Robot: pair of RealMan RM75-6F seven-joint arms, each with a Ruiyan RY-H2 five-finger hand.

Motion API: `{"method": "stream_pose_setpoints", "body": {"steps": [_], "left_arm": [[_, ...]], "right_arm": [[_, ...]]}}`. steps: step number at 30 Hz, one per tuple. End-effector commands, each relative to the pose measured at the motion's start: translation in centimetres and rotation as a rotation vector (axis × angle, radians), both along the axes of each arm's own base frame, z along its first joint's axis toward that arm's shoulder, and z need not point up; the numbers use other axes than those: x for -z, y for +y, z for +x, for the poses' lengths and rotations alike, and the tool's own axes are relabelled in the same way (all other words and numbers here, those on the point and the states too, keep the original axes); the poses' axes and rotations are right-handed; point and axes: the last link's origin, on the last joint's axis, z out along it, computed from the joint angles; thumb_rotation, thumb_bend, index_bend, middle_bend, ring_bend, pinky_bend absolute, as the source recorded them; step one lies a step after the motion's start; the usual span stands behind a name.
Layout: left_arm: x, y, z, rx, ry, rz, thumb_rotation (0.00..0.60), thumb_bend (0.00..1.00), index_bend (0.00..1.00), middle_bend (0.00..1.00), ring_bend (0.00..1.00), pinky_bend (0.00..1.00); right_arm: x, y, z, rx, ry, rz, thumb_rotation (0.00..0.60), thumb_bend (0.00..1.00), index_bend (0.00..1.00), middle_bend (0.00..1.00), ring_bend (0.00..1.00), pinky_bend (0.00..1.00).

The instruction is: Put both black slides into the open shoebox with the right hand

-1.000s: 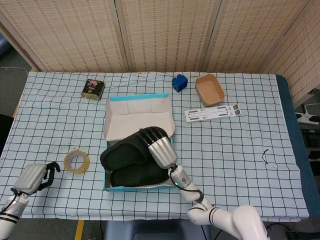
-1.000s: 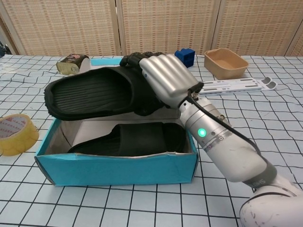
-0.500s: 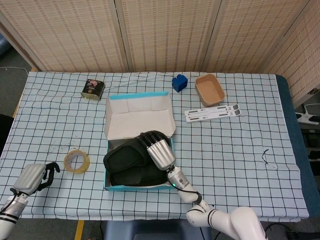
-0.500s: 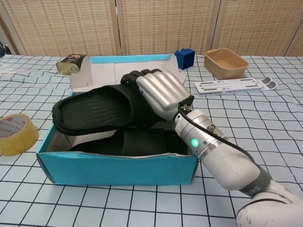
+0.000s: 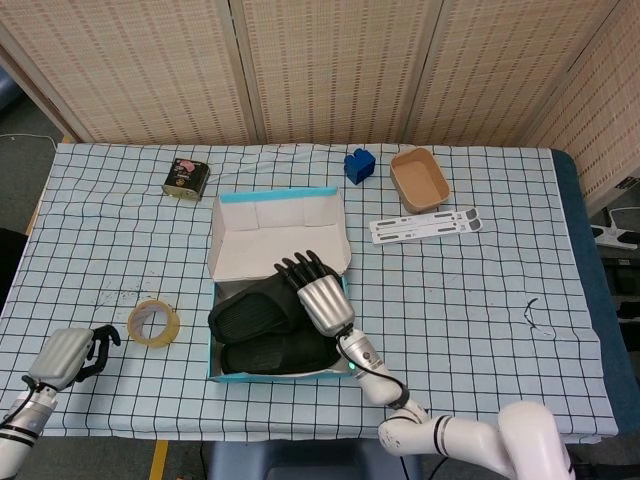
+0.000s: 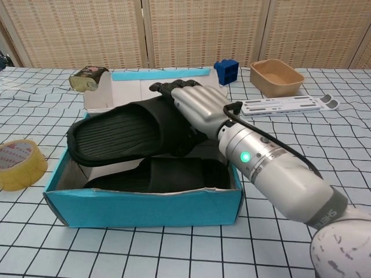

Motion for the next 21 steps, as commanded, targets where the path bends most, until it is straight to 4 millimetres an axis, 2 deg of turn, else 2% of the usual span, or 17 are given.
{"method": "stream_pose_setpoints", "body": {"steps": [1,6,11,18,21], "left_arm": [[0.1,0.1,0.0,-0.001,0.002,-0.003,0.6,0.73,0.46,0.59,0.64,0.58],[0.3,0.1,-0.2,-0.01,0.009,-0.011,0.6,0.73,0.46,0.59,0.64,0.58],[0.3,0.2,-0.2,-0.012,0.011,-0.012,0.6,0.73,0.46,0.59,0.64,0.58],[0.2,0.1,-0.1,-0.007,0.006,-0.008,0.6,0.73,0.46,0.59,0.64,0.58],[0.2,0.2,-0.1,-0.012,0.004,-0.008,0.6,0.73,0.46,0.59,0.64,0.58]], "right_arm": [[-1.5,0.2,-0.1,0.036,-0.031,0.043,0.6,0.04,0.07,0.07,0.0,0.0],[-3.1,1.4,0.9,0.125,-0.106,0.235,0.6,0.04,0.07,0.07,0.0,0.0],[-4.3,1.7,2.3,0.147,-0.145,0.296,0.6,0.04,0.09,0.07,0.0,0.0],[-3.6,2.4,3.3,0.136,-0.16,0.316,0.6,0.04,0.14,0.07,0.0,0.0],[-3.2,2.4,3.5,0.131,-0.169,0.312,0.6,0.04,0.22,0.13,0.01,0.0]]}}
